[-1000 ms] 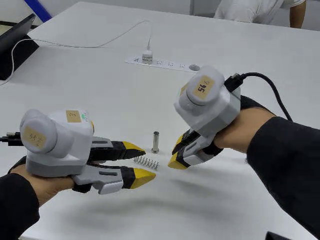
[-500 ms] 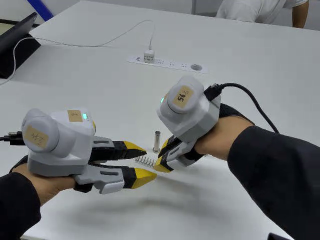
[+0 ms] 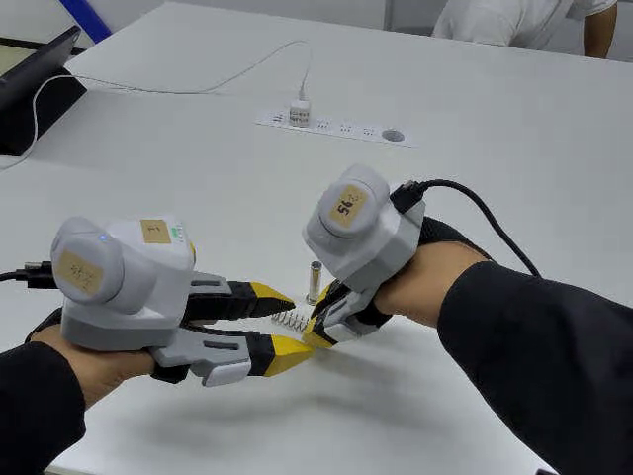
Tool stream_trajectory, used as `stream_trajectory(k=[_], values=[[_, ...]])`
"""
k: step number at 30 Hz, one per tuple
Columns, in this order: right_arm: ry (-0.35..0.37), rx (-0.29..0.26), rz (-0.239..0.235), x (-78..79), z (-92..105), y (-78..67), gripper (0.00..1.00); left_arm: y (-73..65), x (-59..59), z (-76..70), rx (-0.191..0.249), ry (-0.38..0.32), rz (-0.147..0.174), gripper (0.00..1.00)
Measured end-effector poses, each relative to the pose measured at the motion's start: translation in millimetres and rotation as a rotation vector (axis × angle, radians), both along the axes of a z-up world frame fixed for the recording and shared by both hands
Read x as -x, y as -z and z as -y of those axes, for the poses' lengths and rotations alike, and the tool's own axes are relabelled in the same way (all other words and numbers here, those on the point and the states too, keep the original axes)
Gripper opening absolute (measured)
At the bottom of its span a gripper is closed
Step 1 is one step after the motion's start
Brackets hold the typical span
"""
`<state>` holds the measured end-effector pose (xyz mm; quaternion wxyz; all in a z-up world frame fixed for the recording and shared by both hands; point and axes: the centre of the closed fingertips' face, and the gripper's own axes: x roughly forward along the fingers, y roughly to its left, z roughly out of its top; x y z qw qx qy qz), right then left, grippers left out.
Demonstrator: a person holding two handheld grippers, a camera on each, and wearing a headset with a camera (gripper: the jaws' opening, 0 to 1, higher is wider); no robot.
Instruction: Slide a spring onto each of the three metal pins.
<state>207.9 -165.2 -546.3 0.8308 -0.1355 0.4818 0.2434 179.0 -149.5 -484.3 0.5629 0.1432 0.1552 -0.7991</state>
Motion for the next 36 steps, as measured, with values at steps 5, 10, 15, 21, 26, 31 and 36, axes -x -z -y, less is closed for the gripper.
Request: stream_trajectory(k=[5,10,15,21,26,31,36], values=[[0.005,-0.002,-0.005,-0.6,1.1,1.3,0.14,0.0,0.0,0.1,-0.001,-0.001,0.001,0.32],[-0.006,0.010,-0.005,0.5,2.0,1.5,0.12,0.2,0.1,0.0,-0.003,-0.001,0.002,0.32],[-0.008,0.010,-0.014,4.3,2.7,1.3,0.12,1.0,-0.2,0.0,-0.006,0.001,0.004,0.32],[-0.018,0.017,-0.022,12.7,4.9,-2.7,0.12,1.9,-0.3,0.1,-0.009,0.004,0.008,0.32],[-0.031,0.030,-0.025,19.3,7.5,-7.2,0.12,2.5,-0.3,0.2,-0.012,0.006,0.011,0.32],[-0.053,0.040,-0.035,29.7,7.4,-13.4,0.12,3.3,0.9,0.2,-0.014,0.012,0.015,0.32],[-0.069,0.035,-0.042,39.5,7.4,-22.3,0.12,4.3,3.6,0.2,-0.019,0.023,0.019,0.32]])
